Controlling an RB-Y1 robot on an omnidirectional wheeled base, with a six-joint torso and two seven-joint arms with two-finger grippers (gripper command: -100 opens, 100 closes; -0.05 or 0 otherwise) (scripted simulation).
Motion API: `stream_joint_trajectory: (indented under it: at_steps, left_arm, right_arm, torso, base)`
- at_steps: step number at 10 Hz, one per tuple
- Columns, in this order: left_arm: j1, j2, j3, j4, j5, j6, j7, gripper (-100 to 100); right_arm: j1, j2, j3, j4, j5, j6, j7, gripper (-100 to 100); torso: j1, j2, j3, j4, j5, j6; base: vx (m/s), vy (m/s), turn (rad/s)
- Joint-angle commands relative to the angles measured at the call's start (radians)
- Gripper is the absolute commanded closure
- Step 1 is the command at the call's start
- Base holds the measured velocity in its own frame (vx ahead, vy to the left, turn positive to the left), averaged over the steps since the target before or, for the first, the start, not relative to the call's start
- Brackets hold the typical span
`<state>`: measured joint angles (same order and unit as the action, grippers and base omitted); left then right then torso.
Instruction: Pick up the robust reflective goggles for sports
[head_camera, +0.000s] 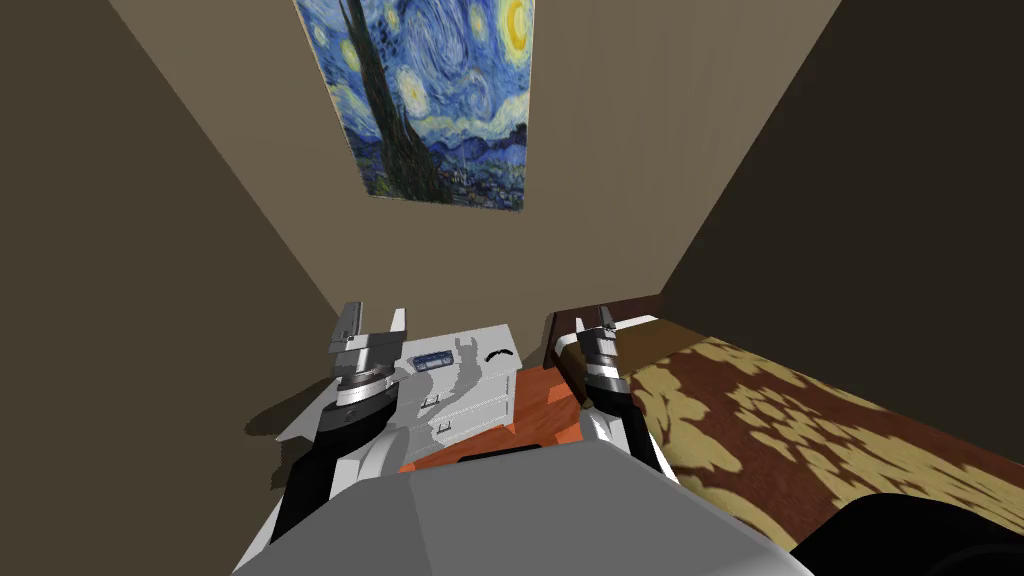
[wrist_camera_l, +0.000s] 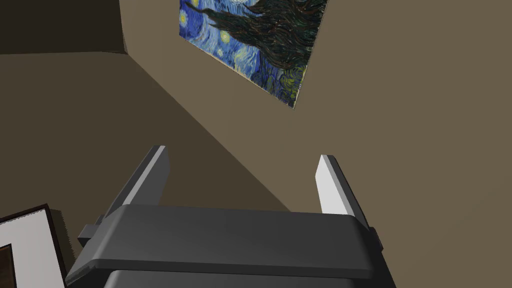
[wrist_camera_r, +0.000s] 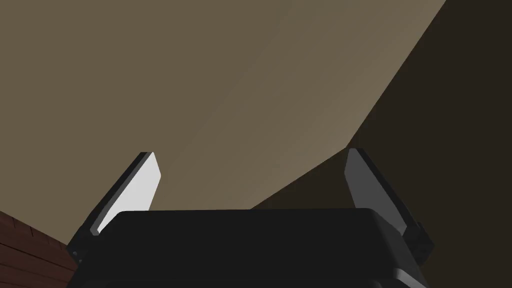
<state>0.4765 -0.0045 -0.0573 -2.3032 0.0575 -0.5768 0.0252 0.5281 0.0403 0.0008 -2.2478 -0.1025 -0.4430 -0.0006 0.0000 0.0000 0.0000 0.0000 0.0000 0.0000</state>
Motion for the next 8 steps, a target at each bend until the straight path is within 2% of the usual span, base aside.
stream_joint_trajectory:
  at_steps: [1,7,8]
  left_arm:
    - [0.000,0.000,0.000,0.000,0.000,0.000,0.000,0]
    - [0.000,0.000,0.000,0.000,0.000,0.000,0.000,0]
    - [0.000,0.000,0.000,0.000,0.000,0.000,0.000,0]
  right_arm:
    - [-0.004,-0.033,0.000,0.004,0.010,0.001,0.001,-100]
    - [-0.035,-0.208,0.019,0.054,0.104,0.009,0.018,-100]
    - [-0.035,-0.218,0.019,0.054,0.104,0.009,0.018,-100]
  torso:
    - [0.000,0.000,0.000,0.000,0.000,0.000]
    - [-0.001,0.003,0.002,0.001,0.000,0.000]
    - [0.000,0.003,0.002,0.001,0.000,0.000]
  base:
    - [-0.013,-0.001,0.035]
    - [-0.041,-0.001,0.101]
    - [-0.033,-0.001,0.058]
